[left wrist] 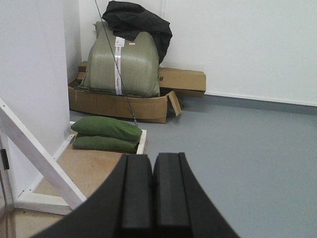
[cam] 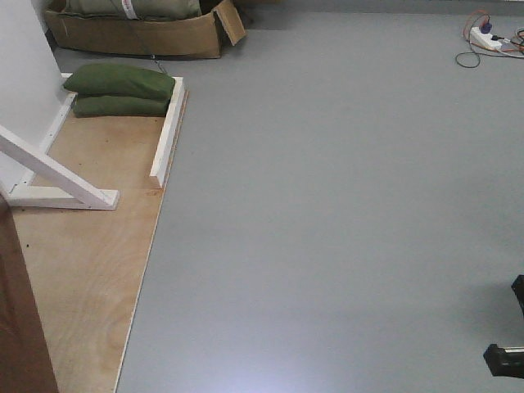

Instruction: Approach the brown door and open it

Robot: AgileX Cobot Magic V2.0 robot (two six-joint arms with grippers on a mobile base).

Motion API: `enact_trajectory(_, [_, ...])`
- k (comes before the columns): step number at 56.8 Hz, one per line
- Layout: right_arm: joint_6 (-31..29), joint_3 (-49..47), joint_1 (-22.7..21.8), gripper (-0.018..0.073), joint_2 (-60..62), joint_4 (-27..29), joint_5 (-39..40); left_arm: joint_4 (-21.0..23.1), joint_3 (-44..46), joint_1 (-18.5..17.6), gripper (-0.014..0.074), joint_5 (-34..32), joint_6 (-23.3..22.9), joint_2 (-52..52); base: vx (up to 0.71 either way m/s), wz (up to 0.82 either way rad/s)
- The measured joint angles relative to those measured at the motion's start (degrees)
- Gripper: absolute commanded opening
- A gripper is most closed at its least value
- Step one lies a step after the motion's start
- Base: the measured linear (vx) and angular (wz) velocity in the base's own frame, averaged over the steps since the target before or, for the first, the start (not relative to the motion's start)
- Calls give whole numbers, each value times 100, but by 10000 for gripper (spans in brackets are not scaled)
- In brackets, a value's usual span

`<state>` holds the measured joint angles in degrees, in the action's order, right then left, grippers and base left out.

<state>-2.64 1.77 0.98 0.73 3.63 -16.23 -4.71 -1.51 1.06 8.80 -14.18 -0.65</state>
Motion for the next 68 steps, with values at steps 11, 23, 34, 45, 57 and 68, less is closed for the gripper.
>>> enact_trajectory(11, [0, 0, 0, 0, 0, 0, 0, 0, 0, 0, -3, 0, 5, 0, 0, 0])
enact_trajectory(23, [0, 0, 0, 0, 0, 0, 0, 168, 520, 125, -3, 1257, 5, 0, 0, 0])
enact_trajectory(34, [0, 0, 0, 0, 0, 0, 0, 623, 1756, 628, -3, 2033, 0, 48, 0, 0])
enact_trajectory(45, [0, 0, 0, 0, 0, 0, 0, 671, 2977, 948, -3, 1491, 0, 853, 0, 0])
enact_trajectory(57, [0, 0, 0, 0, 0, 0, 0, 676, 3949, 995, -3, 393, 108, 2062, 0, 0])
enact_trajectory(68, [0, 0, 0, 0, 0, 0, 0, 853, 4388, 1130, -3, -1661, 159, 3041, 0, 0])
